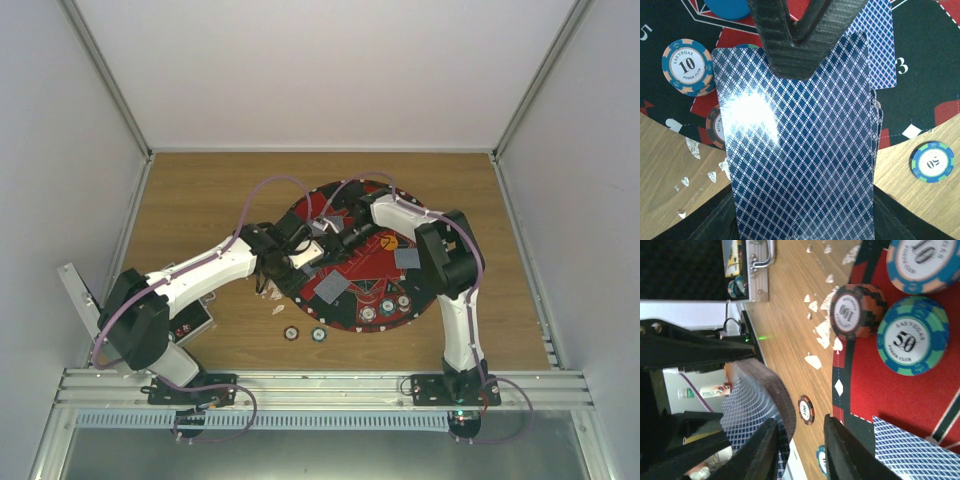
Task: Distribute texas hold em gaming equipment
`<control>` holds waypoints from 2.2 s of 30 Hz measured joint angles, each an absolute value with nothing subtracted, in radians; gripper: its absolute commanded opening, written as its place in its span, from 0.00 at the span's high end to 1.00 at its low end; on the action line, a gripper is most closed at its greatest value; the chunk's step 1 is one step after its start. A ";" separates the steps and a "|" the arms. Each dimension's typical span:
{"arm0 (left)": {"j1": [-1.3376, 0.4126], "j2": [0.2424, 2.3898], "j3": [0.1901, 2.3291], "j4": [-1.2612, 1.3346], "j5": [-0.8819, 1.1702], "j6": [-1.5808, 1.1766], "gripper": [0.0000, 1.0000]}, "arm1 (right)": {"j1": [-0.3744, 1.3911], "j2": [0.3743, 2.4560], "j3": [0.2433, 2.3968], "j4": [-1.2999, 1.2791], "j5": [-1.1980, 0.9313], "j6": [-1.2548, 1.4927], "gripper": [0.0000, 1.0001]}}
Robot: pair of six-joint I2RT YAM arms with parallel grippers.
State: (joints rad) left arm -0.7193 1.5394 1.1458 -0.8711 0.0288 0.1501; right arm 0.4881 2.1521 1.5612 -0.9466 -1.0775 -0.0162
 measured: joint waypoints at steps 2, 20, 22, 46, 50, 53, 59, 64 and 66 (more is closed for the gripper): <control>-0.719 1.539 1.146 -0.871 0.029 0.150 0.43 | 0.488 2.146 1.560 -0.945 -1.096 -0.019 0.89; -0.719 1.539 1.146 -0.867 0.025 0.150 0.43 | 0.407 2.006 1.417 -0.829 -1.117 0.057 0.99; -0.719 1.539 1.146 -0.867 0.025 0.150 0.43 | 0.347 1.955 1.367 -0.788 -1.104 0.089 0.99; -0.719 1.539 1.146 -0.867 0.019 0.150 0.43 | -0.298 1.711 0.968 -0.656 -0.808 0.189 0.93; -0.719 1.539 1.146 -0.867 0.017 0.150 0.42 | -0.302 1.715 0.968 -0.659 -0.763 0.189 0.76; -0.719 1.539 1.146 -0.867 0.017 0.150 0.43 | -0.306 1.715 0.970 -0.669 -0.717 0.193 0.63; -0.719 1.539 1.146 -0.867 0.017 0.150 0.42 | -0.319 1.707 0.994 -0.678 -0.664 0.225 0.29; -0.719 1.539 1.146 -0.867 0.017 0.150 0.43 | -0.241 1.702 1.077 -0.671 -0.703 0.247 0.22; -0.719 1.539 1.146 -0.867 0.017 0.150 0.43 | -0.161 1.713 1.110 -0.659 -0.771 0.248 0.17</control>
